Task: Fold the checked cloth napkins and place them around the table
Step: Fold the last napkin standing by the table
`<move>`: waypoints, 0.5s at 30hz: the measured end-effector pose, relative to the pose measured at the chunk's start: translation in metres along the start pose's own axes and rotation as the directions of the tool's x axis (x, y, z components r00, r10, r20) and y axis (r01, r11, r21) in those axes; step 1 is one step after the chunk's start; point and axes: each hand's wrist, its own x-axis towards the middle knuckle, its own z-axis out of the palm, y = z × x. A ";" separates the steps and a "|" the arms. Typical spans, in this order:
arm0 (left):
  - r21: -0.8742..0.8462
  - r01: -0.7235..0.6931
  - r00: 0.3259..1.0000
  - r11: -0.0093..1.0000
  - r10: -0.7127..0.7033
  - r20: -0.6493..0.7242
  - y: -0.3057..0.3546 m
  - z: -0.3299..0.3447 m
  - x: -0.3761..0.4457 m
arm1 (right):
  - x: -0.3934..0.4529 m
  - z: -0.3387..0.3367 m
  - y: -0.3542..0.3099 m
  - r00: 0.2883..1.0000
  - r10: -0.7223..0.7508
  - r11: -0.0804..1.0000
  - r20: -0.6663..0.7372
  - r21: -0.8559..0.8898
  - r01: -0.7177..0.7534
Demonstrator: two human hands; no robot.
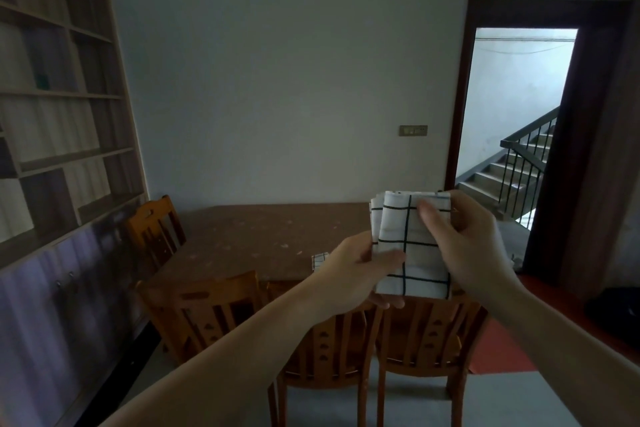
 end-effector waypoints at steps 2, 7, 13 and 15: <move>0.020 -0.011 1.000 1.000 0.011 0.019 -0.001 -0.003 0.000 | 0.003 -0.002 0.001 0.996 0.059 0.995 0.070 0.079 -0.065; 0.005 0.000 0.990 1.000 0.001 -0.138 -0.002 0.009 0.003 | 0.000 0.003 0.008 0.989 -0.137 0.985 -0.054 -0.112 0.130; 0.245 -0.080 0.995 0.966 0.094 -0.043 -0.009 -0.001 -0.001 | 0.023 -0.021 -0.003 0.925 0.061 0.967 0.376 -0.252 0.039; 0.365 -0.132 0.991 0.922 0.124 0.044 -0.007 -0.005 -0.001 | 0.030 -0.027 -0.008 0.828 0.107 0.942 0.550 -0.323 0.092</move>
